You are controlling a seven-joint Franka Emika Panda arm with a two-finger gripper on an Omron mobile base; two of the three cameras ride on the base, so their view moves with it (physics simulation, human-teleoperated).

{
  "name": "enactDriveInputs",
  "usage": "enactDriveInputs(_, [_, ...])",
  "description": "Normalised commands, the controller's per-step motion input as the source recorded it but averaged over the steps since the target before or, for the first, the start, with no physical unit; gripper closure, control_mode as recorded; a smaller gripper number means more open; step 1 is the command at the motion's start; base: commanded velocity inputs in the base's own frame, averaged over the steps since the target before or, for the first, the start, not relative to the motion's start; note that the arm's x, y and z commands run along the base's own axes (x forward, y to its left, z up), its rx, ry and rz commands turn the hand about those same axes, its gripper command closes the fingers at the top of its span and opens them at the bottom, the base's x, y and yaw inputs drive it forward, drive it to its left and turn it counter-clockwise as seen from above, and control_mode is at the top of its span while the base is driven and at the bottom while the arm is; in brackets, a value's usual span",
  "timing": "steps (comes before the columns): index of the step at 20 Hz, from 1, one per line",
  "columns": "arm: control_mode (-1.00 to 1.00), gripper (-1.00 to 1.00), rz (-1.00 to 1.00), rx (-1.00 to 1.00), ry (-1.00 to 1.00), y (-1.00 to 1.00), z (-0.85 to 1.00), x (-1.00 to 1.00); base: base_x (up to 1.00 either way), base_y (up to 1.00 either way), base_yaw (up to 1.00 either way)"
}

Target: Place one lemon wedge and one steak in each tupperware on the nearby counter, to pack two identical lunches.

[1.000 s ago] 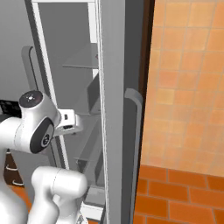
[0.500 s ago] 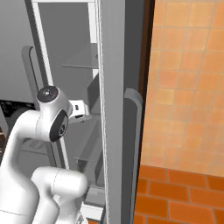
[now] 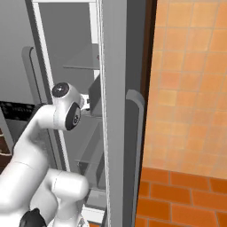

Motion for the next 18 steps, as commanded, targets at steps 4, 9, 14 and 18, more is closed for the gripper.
enactDriveInputs(4, [-1.0, -1.0, 0.0, 0.0, 0.0, -0.52, 0.0, 0.93, 0.0, 0.0, 0.0])
enactDriveInputs(9, [-1.0, -1.0, 0.0, -0.01, 0.0, -0.11, -0.29, 0.94, 0.0, 0.0, 0.0])
enactDriveInputs(14, [-1.0, -1.0, 0.01, 0.0, 0.0, -0.22, -0.27, 0.81, 0.0, 0.0, 0.0])
enactDriveInputs(18, [-1.0, -1.0, 0.04, 0.0, 0.0, -0.34, 0.0, 0.57, 0.0, 0.0, 0.0])
